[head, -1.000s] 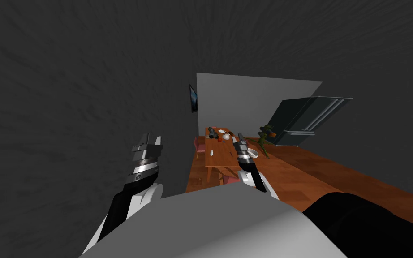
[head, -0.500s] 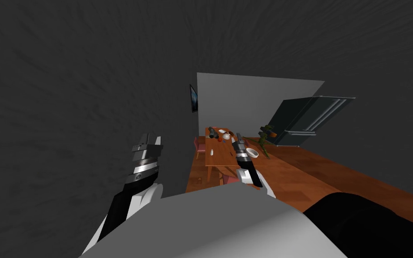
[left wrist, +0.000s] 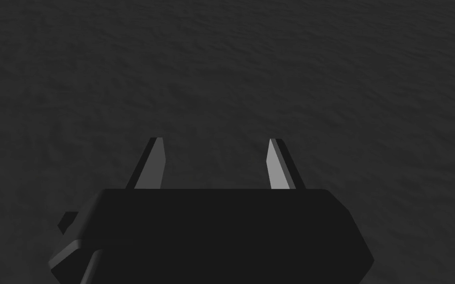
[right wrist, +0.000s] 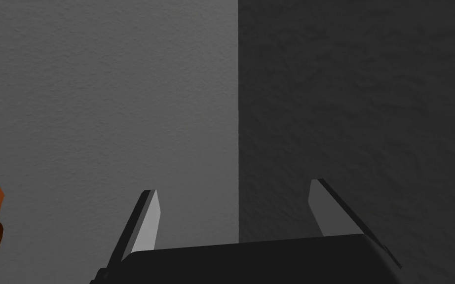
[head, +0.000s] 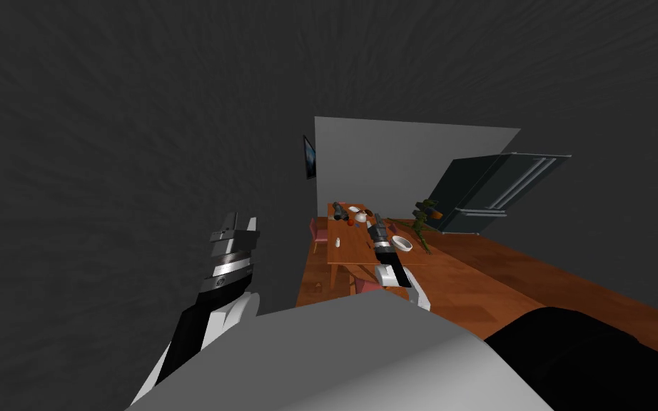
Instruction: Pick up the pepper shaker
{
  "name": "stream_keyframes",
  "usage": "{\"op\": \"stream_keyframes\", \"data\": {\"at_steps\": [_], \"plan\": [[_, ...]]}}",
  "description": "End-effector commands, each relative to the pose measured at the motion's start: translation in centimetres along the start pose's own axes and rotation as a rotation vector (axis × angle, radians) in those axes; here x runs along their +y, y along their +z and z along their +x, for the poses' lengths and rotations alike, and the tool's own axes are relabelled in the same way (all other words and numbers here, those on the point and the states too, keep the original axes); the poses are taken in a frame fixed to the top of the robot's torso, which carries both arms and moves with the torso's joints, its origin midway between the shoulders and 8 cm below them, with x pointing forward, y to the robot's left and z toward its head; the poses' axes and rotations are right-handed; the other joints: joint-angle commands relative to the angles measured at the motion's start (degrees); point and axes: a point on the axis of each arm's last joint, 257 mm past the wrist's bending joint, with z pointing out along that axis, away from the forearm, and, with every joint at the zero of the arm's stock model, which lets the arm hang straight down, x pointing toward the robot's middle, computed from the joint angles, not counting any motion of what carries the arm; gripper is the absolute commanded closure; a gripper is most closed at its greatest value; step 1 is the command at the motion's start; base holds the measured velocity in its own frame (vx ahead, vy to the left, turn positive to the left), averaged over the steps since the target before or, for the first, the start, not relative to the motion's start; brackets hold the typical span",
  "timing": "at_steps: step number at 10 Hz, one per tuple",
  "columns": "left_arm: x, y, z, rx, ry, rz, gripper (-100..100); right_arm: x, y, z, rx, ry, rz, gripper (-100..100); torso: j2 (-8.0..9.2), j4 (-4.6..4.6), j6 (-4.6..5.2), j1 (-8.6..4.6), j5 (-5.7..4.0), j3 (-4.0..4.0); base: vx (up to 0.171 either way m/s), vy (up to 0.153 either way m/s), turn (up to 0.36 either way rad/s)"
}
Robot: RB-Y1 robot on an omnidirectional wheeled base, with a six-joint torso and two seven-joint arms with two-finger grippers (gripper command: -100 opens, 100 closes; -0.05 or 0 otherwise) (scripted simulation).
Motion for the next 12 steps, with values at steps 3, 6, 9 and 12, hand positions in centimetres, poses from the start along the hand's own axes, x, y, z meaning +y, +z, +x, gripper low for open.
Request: {"op": "stream_keyframes", "data": {"at_steps": [3,6,9,12], "plan": [[0.0,0.0,0.0,0.000,0.000,0.000,0,-4.3,0.6,-0.7,-0.029,0.079,0.097,-100,0.01,0.00,-0.01,-0.01,0.00,0.01,-0.013,-0.002,0.014],[0.0,0.0,0.0,0.000,0.000,0.000,0,-8.7,1.0,-1.4,-0.064,0.162,0.197,-100,-0.02,0.00,0.01,0.00,0.00,-0.01,-0.006,-0.001,0.011],[0.0,0.0,0.0,0.000,0.000,0.000,0,-12.6,1.4,-1.8,-0.104,0.255,0.289,-100,-0.01,0.00,0.00,0.01,0.00,-0.01,-0.008,-0.004,0.026],[0.0,0.0,0.0,0.000,0.000,0.000,0,-16.0,0.9,-2.2,-0.136,0.302,0.366,-100,-0.02,-0.01,0.00,0.00,0.00,-0.01,-0.004,-0.002,0.012]]}}
